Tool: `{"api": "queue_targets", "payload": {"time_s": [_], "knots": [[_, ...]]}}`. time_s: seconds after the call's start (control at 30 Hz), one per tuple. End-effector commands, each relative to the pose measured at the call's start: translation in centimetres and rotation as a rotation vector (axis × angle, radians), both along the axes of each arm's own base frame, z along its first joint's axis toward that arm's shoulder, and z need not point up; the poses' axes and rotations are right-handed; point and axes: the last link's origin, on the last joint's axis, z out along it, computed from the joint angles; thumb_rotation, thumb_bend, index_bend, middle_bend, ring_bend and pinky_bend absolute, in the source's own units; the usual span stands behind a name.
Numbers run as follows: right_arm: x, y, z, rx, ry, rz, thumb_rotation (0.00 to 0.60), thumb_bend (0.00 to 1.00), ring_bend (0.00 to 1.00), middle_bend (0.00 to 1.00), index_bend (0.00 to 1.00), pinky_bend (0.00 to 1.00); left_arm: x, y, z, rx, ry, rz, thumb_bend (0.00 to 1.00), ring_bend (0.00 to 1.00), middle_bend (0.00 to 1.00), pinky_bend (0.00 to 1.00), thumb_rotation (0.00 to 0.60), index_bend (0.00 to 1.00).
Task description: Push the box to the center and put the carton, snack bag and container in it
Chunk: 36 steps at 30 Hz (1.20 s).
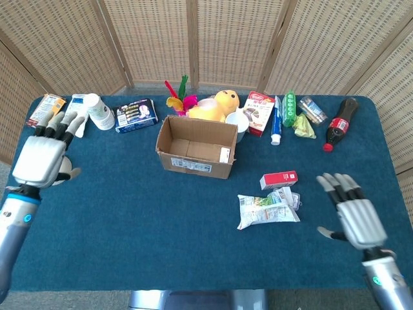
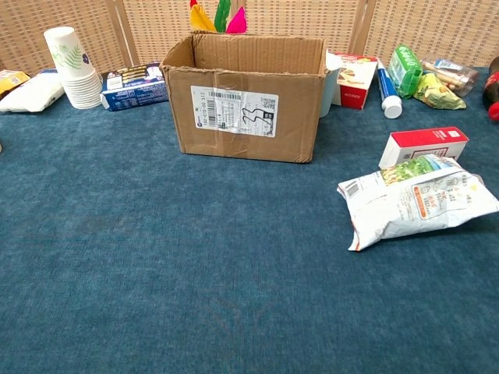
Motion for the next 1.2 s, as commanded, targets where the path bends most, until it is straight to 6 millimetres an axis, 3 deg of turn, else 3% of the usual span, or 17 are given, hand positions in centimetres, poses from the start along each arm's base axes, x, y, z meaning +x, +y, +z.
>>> {"api": "queue_targets", "payload": {"time_s": [0.03, 0.3, 0.63, 0.8, 0.97, 1.2], "knots": [[3.7, -2.8, -2.7, 0.037, -0.035, 0.064, 0.6, 0.0, 0.0, 0.0, 0.0, 0.16, -4.2, -3.2, 1.1, -0.066, -0.094, 0.07, 0.16, 0.0, 0.0, 0.06, 0.6, 0.0], [7.5, -6.0, -7.7, 0.148, -0.039, 0.098, 0.6, 0.01, 0.01, 0.0, 0.01, 0.18, -7.1, -6.8, 2.2, -0.037, -0.174, 0.061, 0.16, 0.0, 0.0, 0.06, 0.6, 0.0], [9.1, -10.7, -12.1, 0.184, -0.028, -0.018, 0.6, 0.05, 0.03, 0.02, 0.06, 0.18, -9.5, -8.8, 2.7, 0.0, -0.323, 0.099, 0.16, 0.0, 0.0, 0.05, 0.6, 0.0], [9.0, -13.0, -12.9, 0.165, -0.011, -0.08, 0.6, 0.07, 0.04, 0.03, 0.08, 0.19, -10.1, -8.9, 2.1, -0.021, -0.337, 0.095, 0.16, 0.0, 0.0, 0.05, 0.6, 0.0], [8.5, -15.0, -12.4, 0.121, 0.031, -0.116, 0.6, 0.09, 0.04, 0.03, 0.08, 0.19, -10.0, -8.7, 1.9, -0.032, -0.336, 0.083, 0.16, 0.0, 0.0, 0.05, 0.6, 0.0], [6.1, -15.5, -11.8, 0.105, 0.158, -0.12, 0.6, 0.17, 0.05, 0.03, 0.1, 0.21, -10.0, -8.6, 1.8, -0.038, -0.335, 0.081, 0.16, 0.0, 0.0, 0.05, 0.6, 0.0]]}}
